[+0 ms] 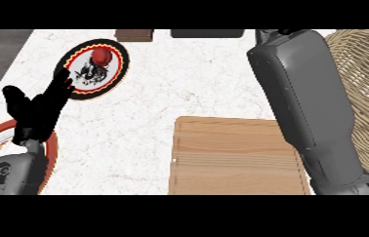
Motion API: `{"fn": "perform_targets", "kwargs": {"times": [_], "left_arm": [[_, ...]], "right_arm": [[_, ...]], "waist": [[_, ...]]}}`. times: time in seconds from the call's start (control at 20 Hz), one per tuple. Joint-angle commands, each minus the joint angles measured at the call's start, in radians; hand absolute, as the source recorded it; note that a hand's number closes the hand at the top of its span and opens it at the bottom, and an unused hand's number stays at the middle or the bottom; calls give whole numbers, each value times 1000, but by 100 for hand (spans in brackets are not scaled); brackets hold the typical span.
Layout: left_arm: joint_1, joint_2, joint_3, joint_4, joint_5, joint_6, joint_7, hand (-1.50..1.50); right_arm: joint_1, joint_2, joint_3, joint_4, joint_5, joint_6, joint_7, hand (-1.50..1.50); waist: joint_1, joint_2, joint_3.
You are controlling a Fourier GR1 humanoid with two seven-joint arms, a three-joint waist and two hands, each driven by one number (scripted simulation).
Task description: Pick the sweet potato from the cutting board and place it in the basket
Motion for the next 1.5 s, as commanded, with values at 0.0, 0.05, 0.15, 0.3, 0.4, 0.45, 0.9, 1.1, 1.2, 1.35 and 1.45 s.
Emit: {"fn": "perform_targets", "kwargs": {"times": [0.0, 0.05, 0.15, 0.3, 0.4, 0.45, 0.9, 1.1, 1.2, 1.35, 1.45], "left_arm": [[-13, -15, -2, -1, -10, 22, -1, 0], [15, -13, 0, -23, -7, 18, 1, 0], [37, -9, 2, -41, -2, 9, 0, 0], [43, -26, -23, -80, -6, 9, 36, 0], [-8, 8, 12, -41, 9, -3, 45, 0], [31, 7, 33, 1, 13, -13, -27, 0], [6, -26, 5, -3, -9, -11, -11, 0], [28, -44, -8, -77, 2, -5, 54, 0], [24, -17, 10, -33, -2, -21, 8, 0], [-9, -39, -4, -8, -24, -3, 8, 0], [72, -26, 3, -87, -13, -32, 3, 0]], "right_arm": [[9, -74, -76, 48, 49, 80, 97, 150], [32, -65, -74, -13, 65, 112, 121, 150], [57, -113, -141, -33, 18, 117, 59, 150], [123, -104, -151, -139, 21, 161, 54, 150], [217, -131, -196, -138, -3, 78, -13, 150], [192, -162, -216, -180, -45, 176, -41, 150], [438, -176, -286, -289, -110, 45, -168, 150], [521, -209, -342, -310, -191, 18, -251, 150], [510, -181, -396, -251, -15, -123, -98, -150], [553, -155, -387, -231, -78, -132, -162, -150], [567, -167, -390, -236, -105, -129, -186, -150]], "waist": [[1, 3, 0], [-1, -2, 1], [3, -1, 1], [-2, -3, 1], [-5, 1, 2], [-5, 0, 1], [6, 4, 1], [8, 3, 2], [14, 7, 2], [8, 5, 1], [12, 4, 1]]}}
